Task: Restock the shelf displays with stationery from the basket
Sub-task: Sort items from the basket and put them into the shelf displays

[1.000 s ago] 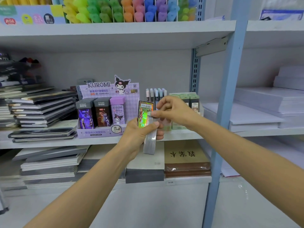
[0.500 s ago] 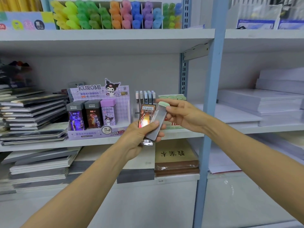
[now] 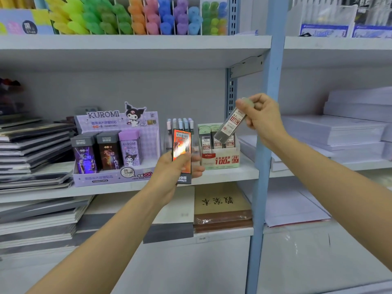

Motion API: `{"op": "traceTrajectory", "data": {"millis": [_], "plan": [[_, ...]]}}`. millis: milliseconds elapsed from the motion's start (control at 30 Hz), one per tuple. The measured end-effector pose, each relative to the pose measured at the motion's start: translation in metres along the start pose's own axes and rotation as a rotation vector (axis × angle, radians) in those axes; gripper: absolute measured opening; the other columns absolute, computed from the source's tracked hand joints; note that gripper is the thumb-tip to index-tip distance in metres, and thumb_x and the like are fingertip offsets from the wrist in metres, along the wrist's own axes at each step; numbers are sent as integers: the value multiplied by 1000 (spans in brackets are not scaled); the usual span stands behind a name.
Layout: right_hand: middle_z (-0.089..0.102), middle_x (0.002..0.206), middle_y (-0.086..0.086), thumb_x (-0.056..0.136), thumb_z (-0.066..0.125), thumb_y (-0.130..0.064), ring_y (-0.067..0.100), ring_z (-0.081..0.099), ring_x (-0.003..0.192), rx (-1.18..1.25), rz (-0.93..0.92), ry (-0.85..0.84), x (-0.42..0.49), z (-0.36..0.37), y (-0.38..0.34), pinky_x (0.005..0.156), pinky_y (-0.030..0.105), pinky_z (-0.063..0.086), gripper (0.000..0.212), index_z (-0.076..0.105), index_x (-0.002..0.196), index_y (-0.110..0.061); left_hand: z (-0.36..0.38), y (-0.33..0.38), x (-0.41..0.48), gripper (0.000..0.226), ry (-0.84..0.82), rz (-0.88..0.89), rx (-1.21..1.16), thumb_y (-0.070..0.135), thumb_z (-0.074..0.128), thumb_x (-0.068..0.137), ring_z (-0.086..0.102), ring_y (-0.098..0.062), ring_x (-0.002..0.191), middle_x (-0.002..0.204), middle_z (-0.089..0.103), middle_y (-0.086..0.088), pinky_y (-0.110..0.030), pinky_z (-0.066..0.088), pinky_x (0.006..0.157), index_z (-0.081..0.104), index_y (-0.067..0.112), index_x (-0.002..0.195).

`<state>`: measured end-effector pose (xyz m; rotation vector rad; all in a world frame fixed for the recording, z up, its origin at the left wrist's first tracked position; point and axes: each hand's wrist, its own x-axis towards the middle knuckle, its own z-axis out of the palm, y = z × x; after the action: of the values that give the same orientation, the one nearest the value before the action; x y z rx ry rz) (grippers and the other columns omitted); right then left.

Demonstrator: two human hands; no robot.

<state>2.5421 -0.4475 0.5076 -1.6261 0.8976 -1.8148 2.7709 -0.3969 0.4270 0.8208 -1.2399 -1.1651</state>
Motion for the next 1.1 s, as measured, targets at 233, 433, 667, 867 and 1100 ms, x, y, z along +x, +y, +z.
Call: {"op": "traceTrajectory", "data": {"millis": [233, 433, 667, 867, 1100], "plan": [[70, 76, 6, 87, 70, -18, 12, 59, 52, -298, -78, -83, 17, 13, 20, 45, 19, 45, 9, 65, 91, -11, -12, -8, 3, 14, -44, 74, 100, 20, 58, 96, 73, -25, 90, 98, 76, -9, -30, 58, 75, 69, 14, 101], [69, 75, 0, 87, 70, -19, 9, 60, 53, -315, -103, -181, 13, 38, 36, 47, 17, 47, 7, 63, 85, -22, -17, -12, 5, 21, -47, 76, 87, 20, 59, 95, 73, -23, 85, 101, 75, -6, -27, 58, 68, 62, 11, 114], [68, 76, 1, 87, 70, -24, 2, 57, 46, -478, -20, -273, 8, 54, 49, 45, 15, 45, 21, 55, 100, -21, -25, -17, 4, 30, -57, 52, 80, 20, 60, 94, 73, -23, 84, 102, 75, -6, -26, 57, 67, 59, 7, 121], [65, 96, -1, 92, 64, -17, 9, 64, 64, -560, -18, -258, 5, 56, 54, 57, 17, 52, 5, 61, 95, -20, -25, -17, 1, 33, -75, 44, 75, 18, 60, 94, 73, -22, 82, 102, 75, -7, -27, 58, 66, 56, 7, 125], [64, 98, -9, 94, 59, -31, 2, 58, 70, -417, -168, -217, -16, 61, 31, 63, 14, 46, 13, 63, 105, -24, -27, -17, -3, 26, -68, 63, 35, 14, 62, 93, 73, -23, 80, 97, 75, -9, -27, 57, 64, 59, 7, 118]]}}
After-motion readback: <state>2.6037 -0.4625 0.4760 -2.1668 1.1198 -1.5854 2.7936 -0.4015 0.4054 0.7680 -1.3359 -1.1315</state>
